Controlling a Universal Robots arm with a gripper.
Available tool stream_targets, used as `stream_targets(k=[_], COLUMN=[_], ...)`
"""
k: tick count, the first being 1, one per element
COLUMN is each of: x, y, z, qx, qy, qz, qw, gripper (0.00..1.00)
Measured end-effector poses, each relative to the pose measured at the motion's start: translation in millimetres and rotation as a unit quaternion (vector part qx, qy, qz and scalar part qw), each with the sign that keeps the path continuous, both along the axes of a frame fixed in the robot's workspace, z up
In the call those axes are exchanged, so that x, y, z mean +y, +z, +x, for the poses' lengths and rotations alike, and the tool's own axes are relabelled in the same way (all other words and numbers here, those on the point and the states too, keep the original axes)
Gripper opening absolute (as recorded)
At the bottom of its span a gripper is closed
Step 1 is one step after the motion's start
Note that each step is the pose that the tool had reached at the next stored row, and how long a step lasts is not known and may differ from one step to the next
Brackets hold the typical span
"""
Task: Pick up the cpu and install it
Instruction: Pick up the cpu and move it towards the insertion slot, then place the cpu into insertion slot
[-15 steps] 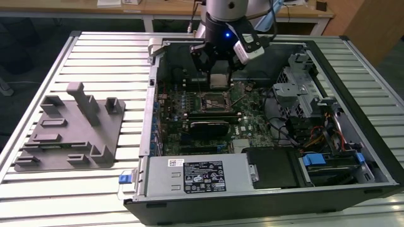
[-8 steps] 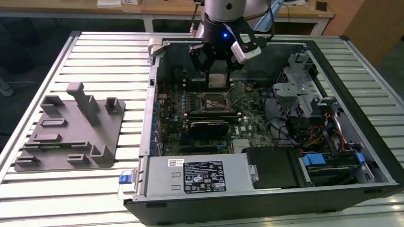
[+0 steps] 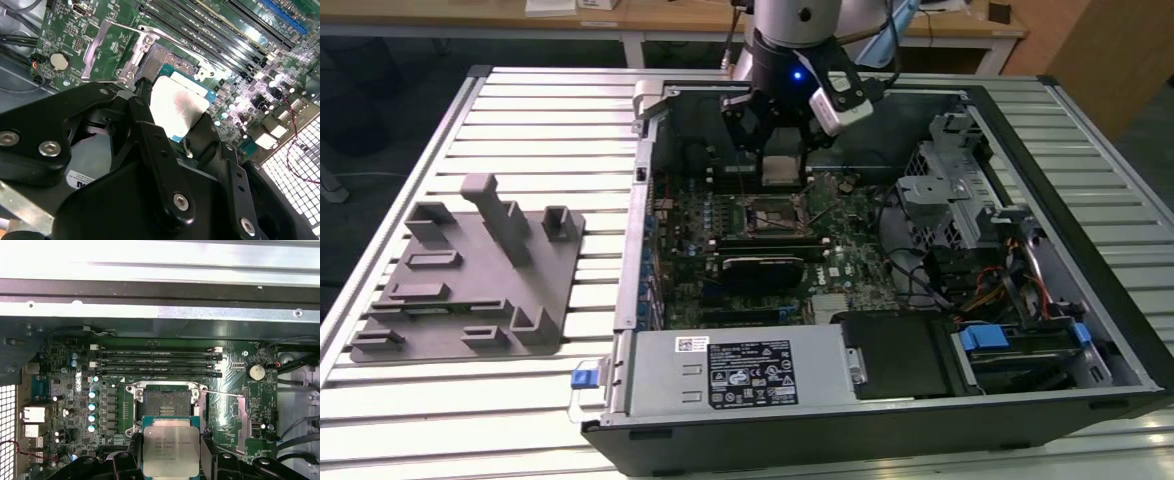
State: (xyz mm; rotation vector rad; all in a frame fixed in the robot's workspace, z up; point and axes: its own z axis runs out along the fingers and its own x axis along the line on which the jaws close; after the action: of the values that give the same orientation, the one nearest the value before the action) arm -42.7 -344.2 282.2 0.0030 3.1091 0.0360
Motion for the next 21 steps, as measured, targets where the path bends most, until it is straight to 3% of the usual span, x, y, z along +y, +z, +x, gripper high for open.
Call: stream_targets(k=[14,21], x=[0.0,0.0], y=[-0.6,-0.6], z=[0.2,0.2], qx=[-0.0001,-0.0001], qy=[-0.002,-0.033], qz=[0.0001,0.0001], qw=[1.0000,0.9995], gripper=[0.55,0.55])
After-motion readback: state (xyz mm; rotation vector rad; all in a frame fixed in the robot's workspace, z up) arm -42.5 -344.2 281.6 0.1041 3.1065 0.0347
